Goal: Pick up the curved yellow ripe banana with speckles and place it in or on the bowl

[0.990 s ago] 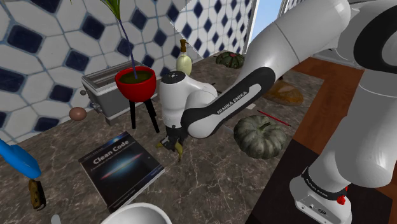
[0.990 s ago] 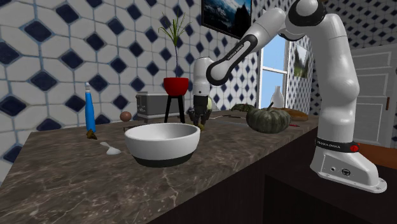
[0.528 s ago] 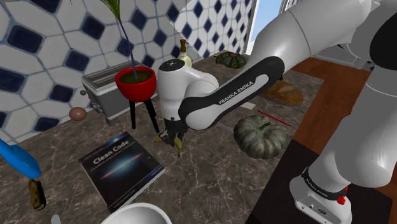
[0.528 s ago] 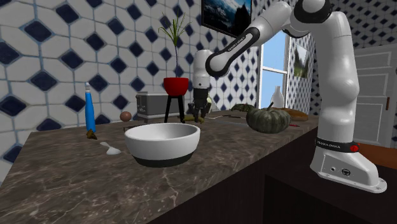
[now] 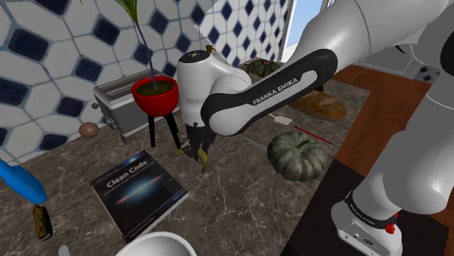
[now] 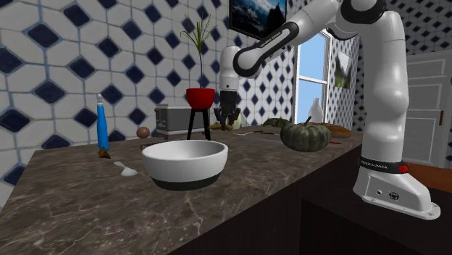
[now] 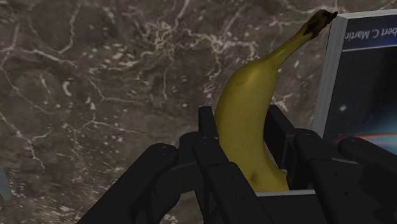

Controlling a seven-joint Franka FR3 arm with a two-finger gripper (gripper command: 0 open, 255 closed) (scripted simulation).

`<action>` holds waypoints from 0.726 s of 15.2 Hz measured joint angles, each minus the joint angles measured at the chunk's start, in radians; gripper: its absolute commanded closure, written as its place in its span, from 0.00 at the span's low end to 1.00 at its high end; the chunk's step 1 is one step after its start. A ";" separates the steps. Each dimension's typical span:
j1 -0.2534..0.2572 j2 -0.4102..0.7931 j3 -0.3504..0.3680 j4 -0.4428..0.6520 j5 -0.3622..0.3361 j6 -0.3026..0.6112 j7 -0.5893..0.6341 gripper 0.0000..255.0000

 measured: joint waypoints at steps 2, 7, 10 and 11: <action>-0.003 -0.016 0.001 0.011 0.011 -0.025 -0.009 1.00; -0.004 -0.045 0.004 0.048 0.029 -0.088 -0.021 1.00; -0.006 -0.060 0.004 0.076 0.038 -0.129 -0.029 1.00; -0.005 -0.062 0.004 0.086 0.039 -0.140 -0.029 1.00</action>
